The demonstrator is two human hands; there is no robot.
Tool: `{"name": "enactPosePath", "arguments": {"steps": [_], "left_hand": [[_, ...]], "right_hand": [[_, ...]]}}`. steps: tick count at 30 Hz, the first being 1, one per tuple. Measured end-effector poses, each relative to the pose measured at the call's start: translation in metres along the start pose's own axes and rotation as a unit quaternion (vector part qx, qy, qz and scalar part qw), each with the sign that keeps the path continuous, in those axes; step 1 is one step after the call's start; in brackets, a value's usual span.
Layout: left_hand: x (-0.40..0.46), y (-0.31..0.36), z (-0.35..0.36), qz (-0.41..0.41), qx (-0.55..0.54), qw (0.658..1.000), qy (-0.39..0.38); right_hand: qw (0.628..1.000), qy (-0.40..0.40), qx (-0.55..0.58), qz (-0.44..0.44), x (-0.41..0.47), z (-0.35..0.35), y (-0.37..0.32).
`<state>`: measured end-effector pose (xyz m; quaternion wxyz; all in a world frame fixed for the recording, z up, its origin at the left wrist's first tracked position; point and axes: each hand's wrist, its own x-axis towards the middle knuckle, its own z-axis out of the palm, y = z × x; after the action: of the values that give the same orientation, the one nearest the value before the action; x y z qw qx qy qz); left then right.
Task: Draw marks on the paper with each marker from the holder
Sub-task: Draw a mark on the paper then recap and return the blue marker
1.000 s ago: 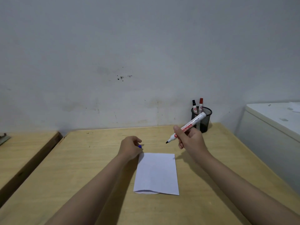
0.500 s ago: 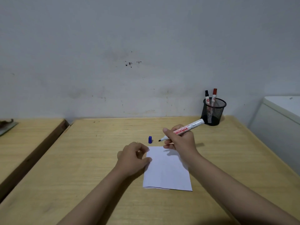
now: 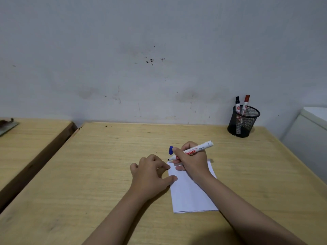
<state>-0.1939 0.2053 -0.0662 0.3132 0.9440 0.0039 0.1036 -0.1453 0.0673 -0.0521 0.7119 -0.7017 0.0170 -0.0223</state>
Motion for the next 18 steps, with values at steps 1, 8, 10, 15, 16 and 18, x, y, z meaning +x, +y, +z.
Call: {"name": "enactPosePath", "arguments": {"steps": [1, 8, 10, 15, 16, 18], "left_hand": [[0.001, 0.0, -0.001, 0.0, 0.0, 1.0, -0.005], [0.005, 0.001, -0.006, 0.007, 0.014, 1.0, -0.019], [0.005, 0.001, -0.006, 0.008, 0.02, 1.0, -0.018], [0.005, 0.002, -0.007, 0.008, 0.031, 0.999, -0.02], [0.005, 0.002, -0.007, 0.007, 0.032, 0.999, -0.02], [0.005, 0.002, -0.007, 0.006, 0.035, 0.999, -0.022]], "right_hand": [[1.0, 0.0, -0.002, -0.008, 0.0, 0.0, 0.001], [0.999, 0.002, -0.018, -0.049, 0.0, 0.0, 0.009], [0.998, -0.007, -0.028, -0.051, 0.001, 0.0, 0.009], [0.998, -0.017, -0.035, -0.05, 0.003, 0.001, 0.011], [0.998, -0.017, -0.038, -0.05, 0.004, 0.001, 0.012], [0.998, -0.018, -0.04, -0.046, 0.004, 0.001, 0.012]]}}
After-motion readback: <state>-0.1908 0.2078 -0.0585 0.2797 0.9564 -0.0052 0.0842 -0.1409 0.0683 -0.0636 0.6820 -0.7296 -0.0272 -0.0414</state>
